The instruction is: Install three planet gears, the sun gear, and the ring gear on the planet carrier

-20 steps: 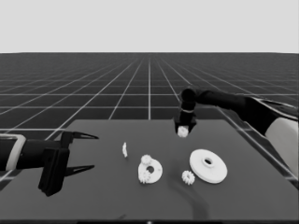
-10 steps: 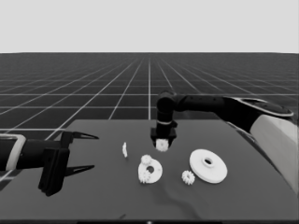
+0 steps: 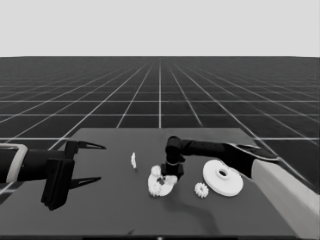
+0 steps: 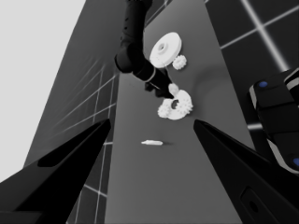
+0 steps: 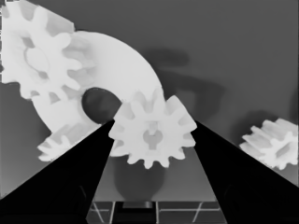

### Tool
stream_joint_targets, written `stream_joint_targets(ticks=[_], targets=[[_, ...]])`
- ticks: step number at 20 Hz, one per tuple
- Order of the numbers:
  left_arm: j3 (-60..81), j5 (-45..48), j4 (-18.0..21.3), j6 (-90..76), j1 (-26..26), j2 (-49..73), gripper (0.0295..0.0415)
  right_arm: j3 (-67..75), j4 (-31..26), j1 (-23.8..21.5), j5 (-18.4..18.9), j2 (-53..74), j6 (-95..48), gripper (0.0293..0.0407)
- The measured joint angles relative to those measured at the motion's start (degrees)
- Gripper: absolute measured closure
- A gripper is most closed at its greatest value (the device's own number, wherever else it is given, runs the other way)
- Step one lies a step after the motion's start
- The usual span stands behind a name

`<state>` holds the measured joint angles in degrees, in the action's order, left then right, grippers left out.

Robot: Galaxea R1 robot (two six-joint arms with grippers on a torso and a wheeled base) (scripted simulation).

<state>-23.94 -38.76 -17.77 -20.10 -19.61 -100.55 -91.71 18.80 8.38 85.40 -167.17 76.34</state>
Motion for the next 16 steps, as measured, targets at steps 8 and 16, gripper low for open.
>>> stream_joint_targets(ticks=[8,16], targets=[[0.0,0.0,0.0,0.0,0.0,0.0,0.0326,-0.5,0.4,0.4,-0.3,-0.2,-0.3,0.0316],[0.0,0.0,0.0,0.0,0.0,0.0,0.0326,8.9,-15.7,-16.1,4.6,2.3,5.6,0.0315]])
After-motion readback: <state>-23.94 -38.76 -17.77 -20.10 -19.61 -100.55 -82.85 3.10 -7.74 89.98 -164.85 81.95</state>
